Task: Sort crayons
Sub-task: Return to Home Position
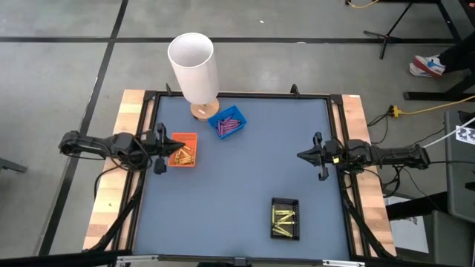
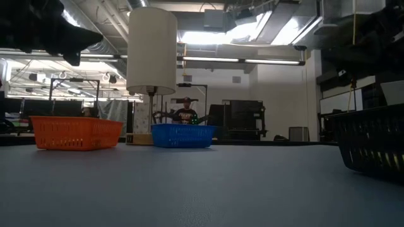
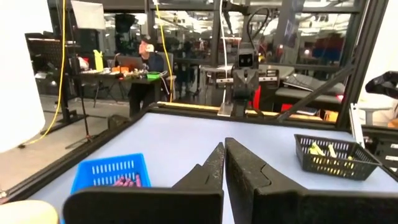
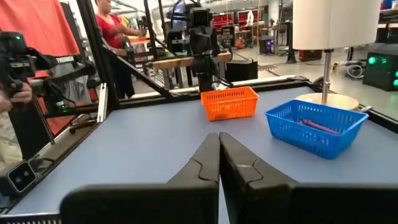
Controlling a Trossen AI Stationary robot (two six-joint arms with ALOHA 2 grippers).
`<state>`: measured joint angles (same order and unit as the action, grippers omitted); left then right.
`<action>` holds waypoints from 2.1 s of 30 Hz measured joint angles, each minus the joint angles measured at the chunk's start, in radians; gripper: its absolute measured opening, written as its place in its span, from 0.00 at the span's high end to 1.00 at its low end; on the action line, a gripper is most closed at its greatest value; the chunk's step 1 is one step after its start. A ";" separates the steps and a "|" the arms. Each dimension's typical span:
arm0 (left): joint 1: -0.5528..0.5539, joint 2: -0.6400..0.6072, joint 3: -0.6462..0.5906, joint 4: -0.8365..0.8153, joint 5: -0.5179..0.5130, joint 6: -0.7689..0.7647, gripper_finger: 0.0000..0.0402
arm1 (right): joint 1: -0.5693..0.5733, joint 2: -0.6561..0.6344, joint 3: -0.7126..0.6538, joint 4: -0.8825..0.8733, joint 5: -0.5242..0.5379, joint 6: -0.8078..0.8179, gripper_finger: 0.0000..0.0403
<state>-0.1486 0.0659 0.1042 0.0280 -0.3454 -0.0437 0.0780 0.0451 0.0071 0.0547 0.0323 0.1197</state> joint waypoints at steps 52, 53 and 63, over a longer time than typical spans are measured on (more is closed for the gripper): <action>0.302 -0.001 -0.096 -0.017 0.312 0.054 1.00 | 0.000 -0.015 0.001 -0.040 -0.027 -0.050 0.99; 0.302 -0.001 -0.096 -0.016 0.311 0.054 1.00 | 0.000 -0.015 0.001 -0.040 -0.027 -0.050 0.99; 0.302 -0.001 -0.097 -0.015 0.306 0.054 1.00 | 0.000 -0.015 0.001 -0.040 -0.026 -0.050 0.99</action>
<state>0.1532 0.0650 0.0074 0.0134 -0.0390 0.0105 0.0780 0.0303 0.0078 0.0143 0.0059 0.0696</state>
